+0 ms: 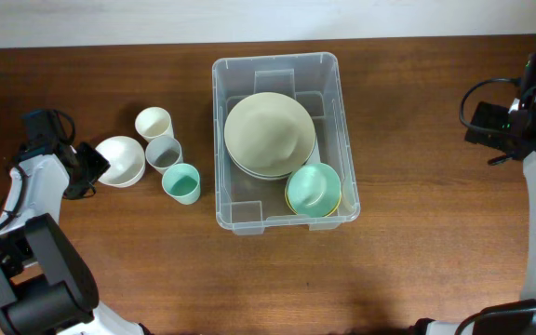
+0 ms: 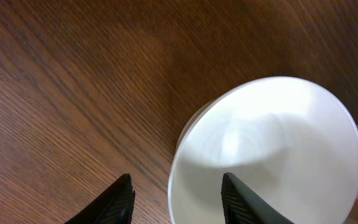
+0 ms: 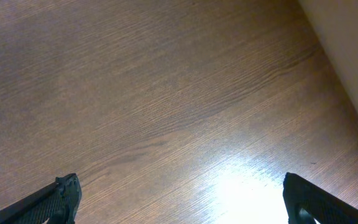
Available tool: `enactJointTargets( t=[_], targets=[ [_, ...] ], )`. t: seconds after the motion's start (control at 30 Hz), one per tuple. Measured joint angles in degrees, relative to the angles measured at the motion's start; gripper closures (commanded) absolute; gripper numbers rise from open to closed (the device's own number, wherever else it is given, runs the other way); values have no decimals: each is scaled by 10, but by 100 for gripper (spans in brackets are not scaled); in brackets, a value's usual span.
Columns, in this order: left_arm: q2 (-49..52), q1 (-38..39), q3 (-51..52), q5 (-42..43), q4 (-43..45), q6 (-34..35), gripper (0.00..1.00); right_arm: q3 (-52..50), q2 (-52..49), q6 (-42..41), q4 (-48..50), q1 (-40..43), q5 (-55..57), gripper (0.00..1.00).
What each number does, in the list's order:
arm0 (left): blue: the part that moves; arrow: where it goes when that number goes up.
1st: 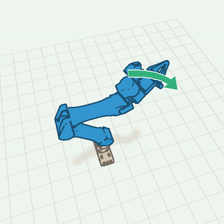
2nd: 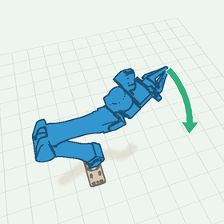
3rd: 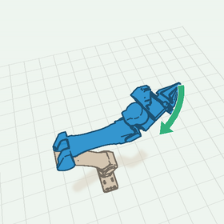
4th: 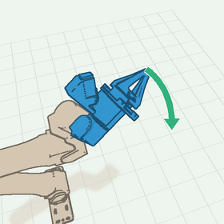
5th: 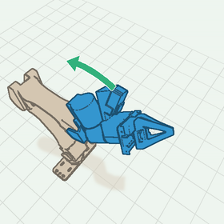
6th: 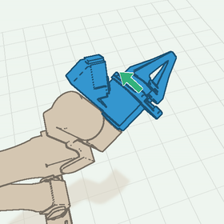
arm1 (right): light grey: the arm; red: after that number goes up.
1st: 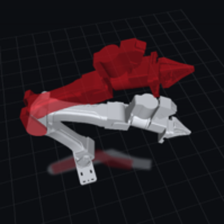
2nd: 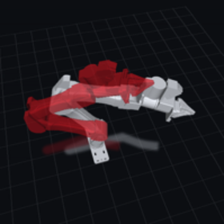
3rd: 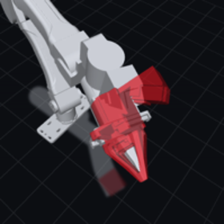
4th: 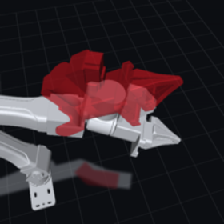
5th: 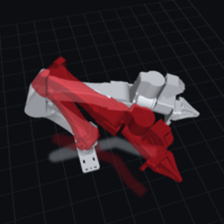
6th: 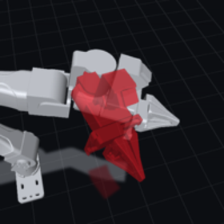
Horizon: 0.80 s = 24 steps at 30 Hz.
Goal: Pack container
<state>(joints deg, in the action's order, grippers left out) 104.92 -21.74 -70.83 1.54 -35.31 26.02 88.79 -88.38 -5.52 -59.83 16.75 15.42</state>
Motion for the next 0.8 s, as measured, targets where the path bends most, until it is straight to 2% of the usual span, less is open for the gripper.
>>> enactJointTargets(
  t=[0.7,0.8],
  targets=[
    [51,0,0,2,13,0,54,0,0,0,0,0,0,1],
    [51,0,0,2,21,0,59,0,0,0,0,0,0,1]
  ],
)
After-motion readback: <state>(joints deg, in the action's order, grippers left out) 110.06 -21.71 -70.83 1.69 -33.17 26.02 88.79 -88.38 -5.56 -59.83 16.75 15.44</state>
